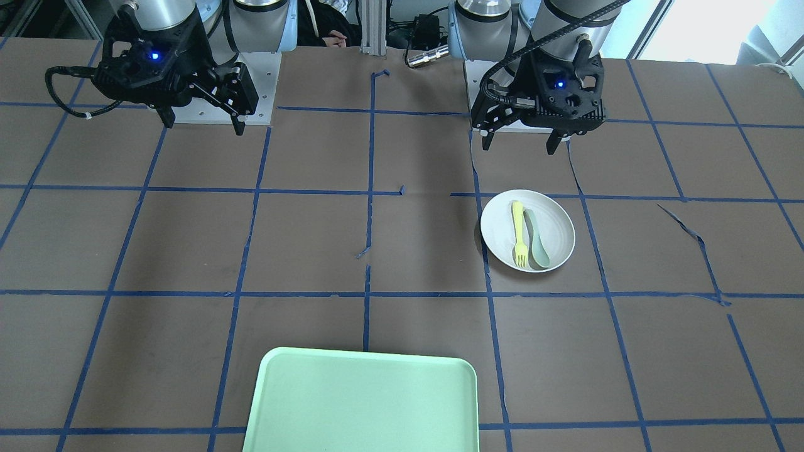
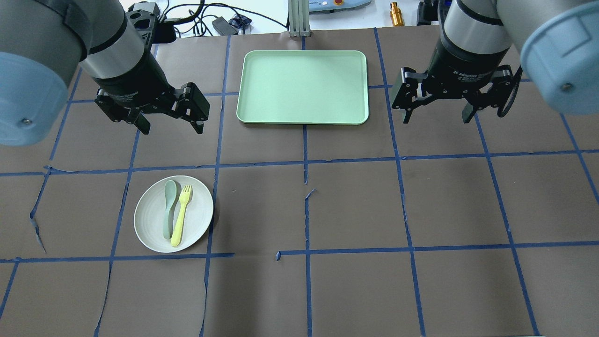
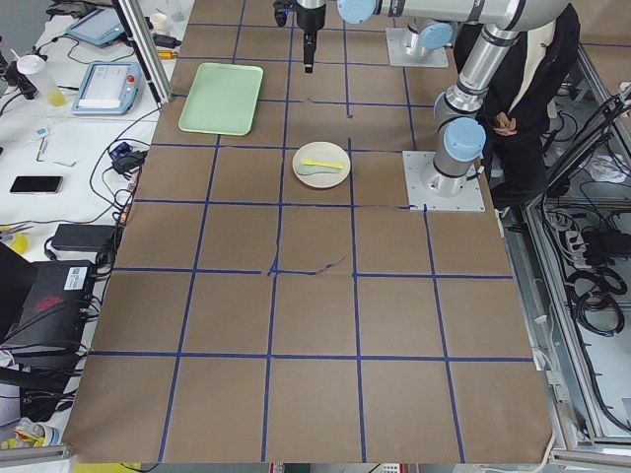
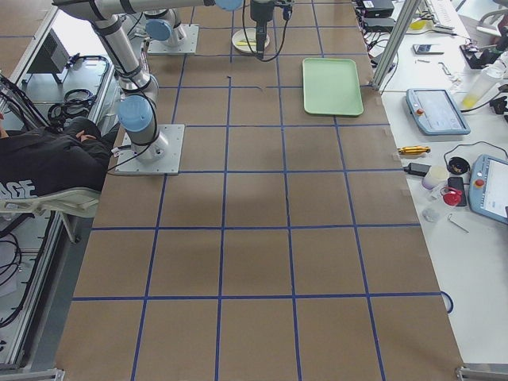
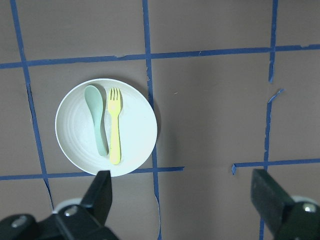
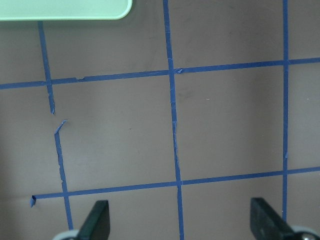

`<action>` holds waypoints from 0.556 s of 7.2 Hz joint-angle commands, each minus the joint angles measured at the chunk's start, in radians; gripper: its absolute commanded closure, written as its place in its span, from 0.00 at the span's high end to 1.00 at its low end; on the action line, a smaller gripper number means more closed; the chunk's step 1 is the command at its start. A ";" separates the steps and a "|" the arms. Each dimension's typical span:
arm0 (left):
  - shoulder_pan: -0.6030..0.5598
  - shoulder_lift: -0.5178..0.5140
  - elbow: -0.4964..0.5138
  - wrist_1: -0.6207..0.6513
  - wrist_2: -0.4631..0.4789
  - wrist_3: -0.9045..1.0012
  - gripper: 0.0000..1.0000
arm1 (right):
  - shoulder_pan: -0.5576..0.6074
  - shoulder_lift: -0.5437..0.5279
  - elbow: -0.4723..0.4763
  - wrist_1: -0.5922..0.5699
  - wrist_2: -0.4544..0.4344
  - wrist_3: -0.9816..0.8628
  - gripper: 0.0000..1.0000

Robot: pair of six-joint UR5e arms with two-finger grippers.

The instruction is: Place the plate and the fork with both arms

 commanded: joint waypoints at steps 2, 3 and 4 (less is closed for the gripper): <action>0.000 0.002 0.000 0.001 -0.003 -0.006 1.00 | 0.000 -0.001 0.004 0.002 0.004 0.000 1.00; 0.000 0.002 0.000 0.001 -0.005 -0.006 1.00 | 0.000 -0.001 0.006 0.000 0.002 0.000 1.00; 0.000 0.005 0.000 0.000 -0.005 -0.004 1.00 | 0.000 -0.004 0.012 -0.009 -0.013 0.003 1.00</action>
